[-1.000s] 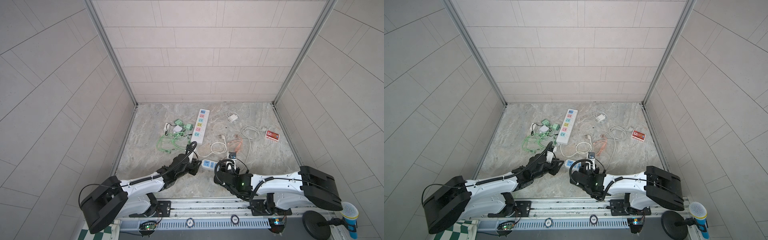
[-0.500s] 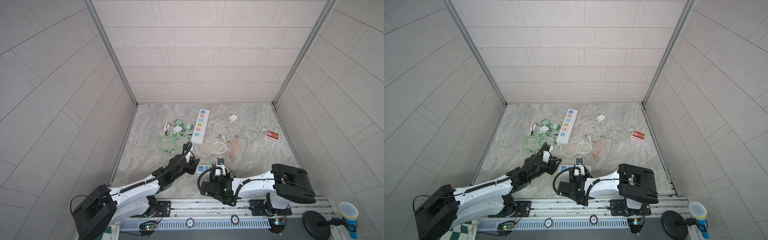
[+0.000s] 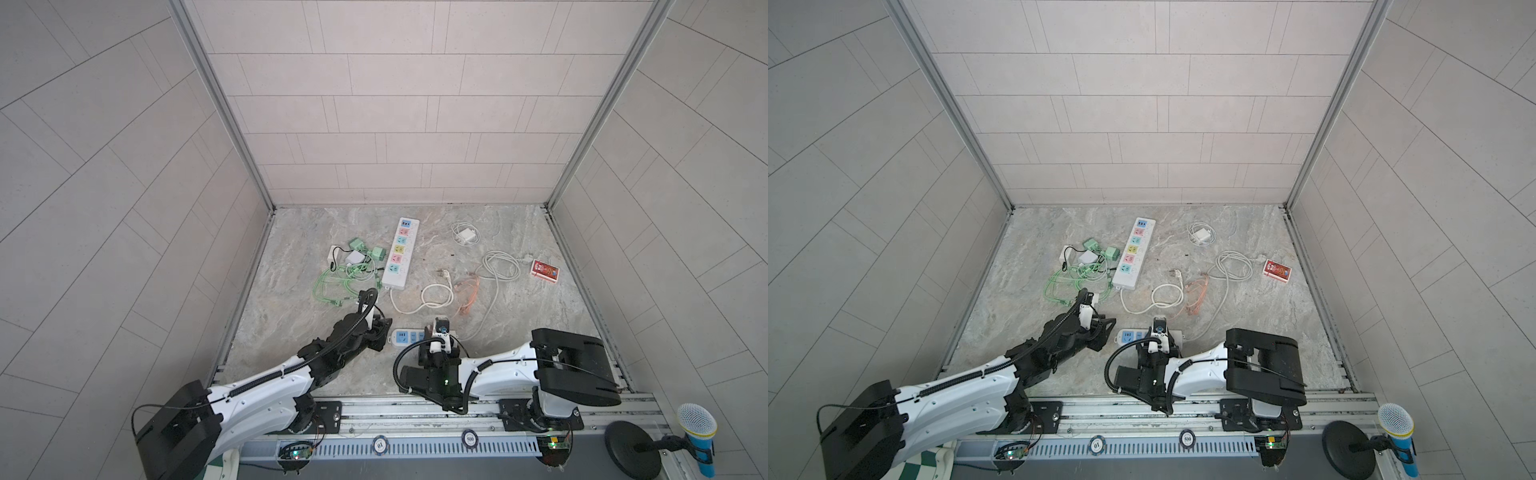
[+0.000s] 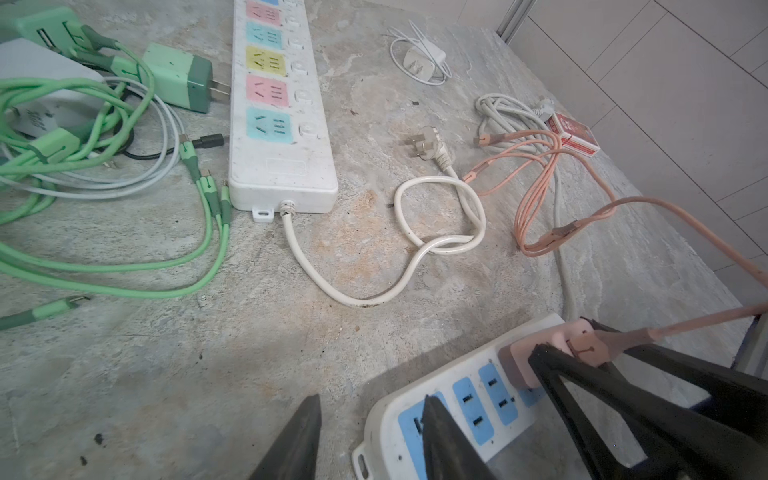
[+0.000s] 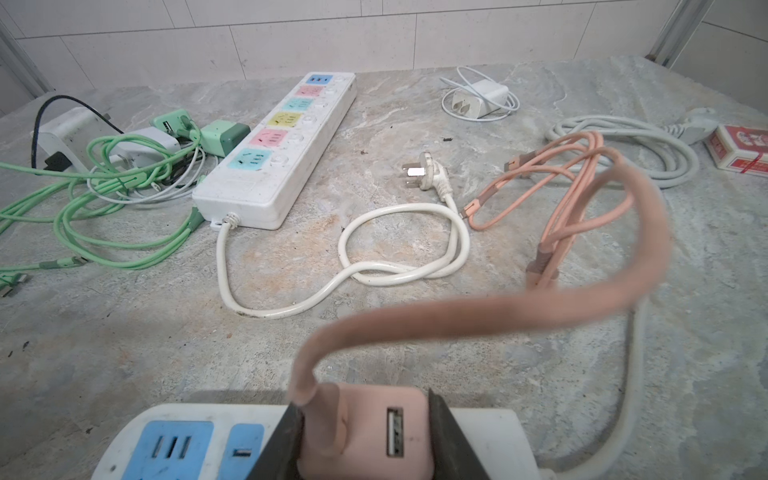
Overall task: Insert the plug
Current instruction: 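Push the pink charger down into the blue socket with the right gripper, then open the right gripper and lift it off the plugged charger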
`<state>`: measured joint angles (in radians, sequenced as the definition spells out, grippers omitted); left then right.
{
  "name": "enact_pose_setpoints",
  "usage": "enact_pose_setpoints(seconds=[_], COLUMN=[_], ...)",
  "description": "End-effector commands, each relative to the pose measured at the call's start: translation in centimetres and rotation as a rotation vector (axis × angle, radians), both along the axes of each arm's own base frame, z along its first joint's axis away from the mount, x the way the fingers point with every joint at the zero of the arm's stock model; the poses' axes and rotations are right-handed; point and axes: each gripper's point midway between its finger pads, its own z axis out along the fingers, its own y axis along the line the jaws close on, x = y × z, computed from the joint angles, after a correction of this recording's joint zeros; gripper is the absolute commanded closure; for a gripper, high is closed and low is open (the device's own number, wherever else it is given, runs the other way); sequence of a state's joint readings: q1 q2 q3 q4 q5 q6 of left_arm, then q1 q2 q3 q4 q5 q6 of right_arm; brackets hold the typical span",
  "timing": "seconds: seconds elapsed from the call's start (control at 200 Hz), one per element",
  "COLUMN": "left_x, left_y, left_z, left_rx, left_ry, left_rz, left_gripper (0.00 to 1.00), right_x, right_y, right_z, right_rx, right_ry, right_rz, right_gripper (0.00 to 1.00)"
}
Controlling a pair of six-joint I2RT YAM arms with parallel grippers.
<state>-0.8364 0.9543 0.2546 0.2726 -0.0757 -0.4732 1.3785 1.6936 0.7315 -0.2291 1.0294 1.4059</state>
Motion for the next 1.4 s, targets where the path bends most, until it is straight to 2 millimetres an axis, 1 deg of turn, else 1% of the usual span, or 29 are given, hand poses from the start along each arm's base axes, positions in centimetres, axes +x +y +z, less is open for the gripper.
enact_pose_setpoints(seconds=[0.0, 0.045, 0.055, 0.07, 0.115, 0.13, 0.16, 0.325, 0.465, 0.59, 0.731, 0.821, 0.936, 1.066, 1.196, 1.296, 1.396], left_x=[0.7, 0.7, 1.1, 1.2, 1.5, 1.6, 1.8, 2.7, 3.8, 4.8, 5.8, 6.3, 6.5, 6.8, 7.7, 8.8, 10.0], left_y=[0.0, 0.1, -0.2, -0.4, -0.5, -0.6, -0.8, -2.1, -3.1, -4.2, -5.4, -5.9, -6.6, -7.2, -8.0, -8.5, -9.2], left_z=[0.5, 0.1, 0.9, 1.3, 1.4, 1.5, 1.7, 2.6, 3.2, 3.7, 3.8, 3.4, 3.1, 2.9, 3.1, 3.2, 3.6], left_rx=[0.017, 0.03, 0.015, 0.011, 0.012, 0.011, 0.012, 0.004, 0.02, 0.019, 0.023, 0.031, 0.015, 0.024, 0.053, 0.098, 0.118], left_ry=[-0.008, -0.001, -0.015, -0.019, -0.021, -0.022, -0.023, -0.039, -0.058, -0.071, -0.079, -0.069, -0.064, -0.061, -0.075, -0.073, -0.063], left_rz=[0.025, 0.032, 0.034, 0.035, 0.039, 0.039, 0.038, 0.023, 0.018, 0.016, 0.009, 0.006, -0.006, -0.014, -0.028, -0.03, -0.033], left_gripper=[0.54, 0.53, 0.52, 0.52, 0.51, 0.51, 0.51, 0.51, 0.51, 0.51, 0.49, 0.49, 0.49, 0.49, 0.48, 0.47, 0.47], right_x=[-1.7, -1.6, -1.6, -1.6, -1.4, -1.6, -1.6, -1.3, -1.2, -1.2, -1.1, -1.0, -0.9, -0.9, -1.2, -1.5, -1.9], right_y=[-3.5, -4.1, -4.3, -4.5, -4.7, -5.7, -6.4, -8.4, -8.8, -8.5, -8.1, -7.9, -7.6, -7.7, -8.0, -8.8, -10.1], right_z=[-4.8, -4.3, -4.2, -4.1, -3.5, -3.9, -3.9, -3.1, -2.6, -2.4, -1.5, -0.6, 1.0, 2.4, 3.3, 3.8, 4.6], right_rx=[-0.122, -0.12, -0.116, -0.119, -0.105, -0.127, -0.129, -0.122, -0.118, -0.108, -0.078, -0.05, -0.022, 0.017, 0.062, 0.1, 0.132], right_ry=[0.183, 0.168, 0.165, 0.16, 0.148, 0.151, 0.148, 0.1, 0.079, 0.084, 0.078, 0.06, 0.04, 0.029, 0.039, 0.052, 0.048], right_rz=[0.0, -0.008, -0.01, -0.013, -0.024, -0.029, -0.039, -0.076, -0.083, -0.077, -0.055, -0.041, -0.023, -0.013, -0.002, 0.005, 0.001], right_gripper=[0.82, 0.82, 0.82, 0.82, 0.82, 0.82, 0.82, 0.82, 0.8, 0.74, 0.58, 0.47, 0.42, 0.38, 0.36, 0.35, 0.35])
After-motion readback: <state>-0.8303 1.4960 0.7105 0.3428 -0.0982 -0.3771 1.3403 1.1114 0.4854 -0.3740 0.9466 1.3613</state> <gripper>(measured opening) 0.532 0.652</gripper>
